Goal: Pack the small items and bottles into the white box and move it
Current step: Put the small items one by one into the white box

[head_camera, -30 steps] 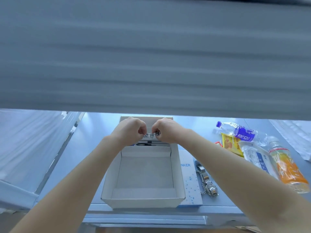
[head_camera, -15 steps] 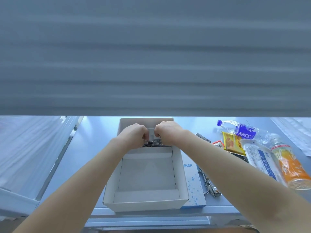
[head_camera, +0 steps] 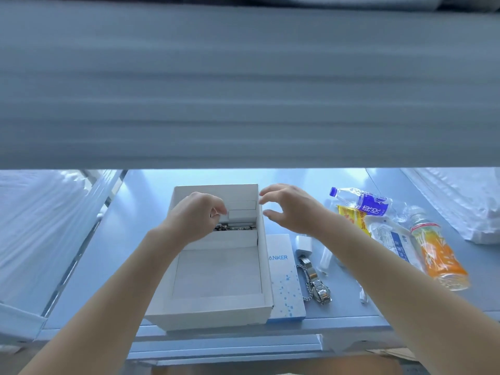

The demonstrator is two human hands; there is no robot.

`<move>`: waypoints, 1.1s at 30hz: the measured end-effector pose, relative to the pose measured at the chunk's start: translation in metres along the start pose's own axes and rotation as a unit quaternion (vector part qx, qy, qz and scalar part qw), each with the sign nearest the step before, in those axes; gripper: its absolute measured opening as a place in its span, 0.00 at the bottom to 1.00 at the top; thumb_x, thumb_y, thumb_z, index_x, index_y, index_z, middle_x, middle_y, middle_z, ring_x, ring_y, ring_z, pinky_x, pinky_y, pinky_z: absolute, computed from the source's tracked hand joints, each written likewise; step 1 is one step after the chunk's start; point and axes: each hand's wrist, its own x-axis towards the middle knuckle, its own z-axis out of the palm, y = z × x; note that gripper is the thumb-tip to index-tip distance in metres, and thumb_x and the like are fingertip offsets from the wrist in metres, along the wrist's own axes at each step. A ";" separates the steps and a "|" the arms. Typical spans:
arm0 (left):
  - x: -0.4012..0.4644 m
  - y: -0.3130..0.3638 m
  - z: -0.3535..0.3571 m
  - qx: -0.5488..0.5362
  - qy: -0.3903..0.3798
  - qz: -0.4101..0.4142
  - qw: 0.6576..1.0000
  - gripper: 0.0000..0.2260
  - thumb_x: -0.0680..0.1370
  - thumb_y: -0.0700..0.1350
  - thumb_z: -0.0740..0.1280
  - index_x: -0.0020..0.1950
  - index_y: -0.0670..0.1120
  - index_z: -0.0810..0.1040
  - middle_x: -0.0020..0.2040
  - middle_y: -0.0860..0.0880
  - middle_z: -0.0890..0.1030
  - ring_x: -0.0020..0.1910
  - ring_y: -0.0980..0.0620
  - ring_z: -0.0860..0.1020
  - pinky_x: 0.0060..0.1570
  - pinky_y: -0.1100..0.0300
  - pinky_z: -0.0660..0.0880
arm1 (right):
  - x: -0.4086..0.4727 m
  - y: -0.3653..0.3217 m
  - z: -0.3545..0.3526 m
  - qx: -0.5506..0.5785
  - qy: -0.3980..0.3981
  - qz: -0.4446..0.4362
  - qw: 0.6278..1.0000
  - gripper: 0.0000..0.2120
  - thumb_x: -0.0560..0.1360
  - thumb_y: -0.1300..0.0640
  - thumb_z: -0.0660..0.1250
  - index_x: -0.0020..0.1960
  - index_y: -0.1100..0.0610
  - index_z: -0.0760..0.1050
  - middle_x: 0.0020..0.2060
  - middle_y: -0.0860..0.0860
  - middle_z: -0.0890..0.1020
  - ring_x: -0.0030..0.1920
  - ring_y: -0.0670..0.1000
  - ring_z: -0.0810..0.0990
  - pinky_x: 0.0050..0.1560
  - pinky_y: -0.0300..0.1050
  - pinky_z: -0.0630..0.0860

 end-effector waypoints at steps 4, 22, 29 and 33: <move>-0.002 0.033 0.005 -0.017 0.027 0.028 0.999 0.10 0.77 0.39 0.67 0.50 0.51 0.86 0.46 0.57 0.85 0.48 0.57 0.82 0.53 0.56 0.79 | -0.021 0.014 -0.008 0.015 0.011 0.021 1.000 0.11 0.79 0.54 0.71 0.60 0.53 0.83 0.62 0.45 0.82 0.52 0.43 0.77 0.57 0.36 0.66; 0.020 0.166 0.072 -0.034 0.008 0.092 0.995 0.08 0.78 0.39 0.68 0.53 0.50 0.84 0.55 0.55 0.83 0.55 0.52 0.78 0.56 0.53 0.76 | -0.123 0.098 -0.045 0.041 0.013 0.109 0.993 0.10 0.77 0.56 0.71 0.58 0.52 0.84 0.56 0.47 0.85 0.57 0.52 0.81 0.60 0.51 0.76; 0.028 0.206 0.111 -0.013 -0.052 0.092 0.994 0.09 0.78 0.42 0.68 0.55 0.51 0.83 0.53 0.54 0.82 0.56 0.51 0.78 0.56 0.54 0.75 | -0.164 0.132 -0.048 0.075 0.023 0.136 0.988 0.10 0.77 0.58 0.73 0.57 0.55 0.85 0.53 0.49 0.85 0.54 0.53 0.82 0.59 0.51 0.76; 0.028 0.226 0.135 -0.004 -0.071 0.098 0.993 0.08 0.79 0.42 0.68 0.55 0.51 0.83 0.54 0.54 0.82 0.57 0.51 0.78 0.56 0.53 0.76 | -0.187 0.146 -0.043 0.083 0.022 0.137 0.987 0.09 0.76 0.59 0.73 0.56 0.55 0.85 0.54 0.47 0.86 0.56 0.50 0.81 0.59 0.41 0.74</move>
